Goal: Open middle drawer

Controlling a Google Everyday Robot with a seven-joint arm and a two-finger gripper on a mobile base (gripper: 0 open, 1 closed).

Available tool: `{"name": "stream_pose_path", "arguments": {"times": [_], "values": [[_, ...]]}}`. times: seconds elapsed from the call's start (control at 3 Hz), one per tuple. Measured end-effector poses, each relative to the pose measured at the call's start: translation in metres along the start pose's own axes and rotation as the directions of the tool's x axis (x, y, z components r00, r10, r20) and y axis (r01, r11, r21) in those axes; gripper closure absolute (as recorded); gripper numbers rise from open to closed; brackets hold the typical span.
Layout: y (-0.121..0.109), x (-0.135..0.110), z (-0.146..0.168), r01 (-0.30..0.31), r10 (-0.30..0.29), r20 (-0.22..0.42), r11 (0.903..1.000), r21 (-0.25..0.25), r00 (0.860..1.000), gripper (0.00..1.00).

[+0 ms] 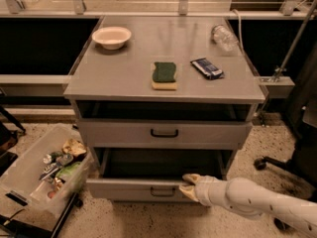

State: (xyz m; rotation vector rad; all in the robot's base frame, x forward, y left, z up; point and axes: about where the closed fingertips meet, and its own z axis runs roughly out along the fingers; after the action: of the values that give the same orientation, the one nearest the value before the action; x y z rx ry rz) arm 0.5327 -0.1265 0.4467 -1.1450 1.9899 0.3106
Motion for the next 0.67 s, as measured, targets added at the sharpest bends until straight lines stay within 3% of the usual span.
{"name": "stream_pose_path", "arguments": {"times": [0.67], "values": [[0.012,0.004,-0.011,-0.006,0.006,0.001,0.9999,0.014,1.000,1.00]]}}
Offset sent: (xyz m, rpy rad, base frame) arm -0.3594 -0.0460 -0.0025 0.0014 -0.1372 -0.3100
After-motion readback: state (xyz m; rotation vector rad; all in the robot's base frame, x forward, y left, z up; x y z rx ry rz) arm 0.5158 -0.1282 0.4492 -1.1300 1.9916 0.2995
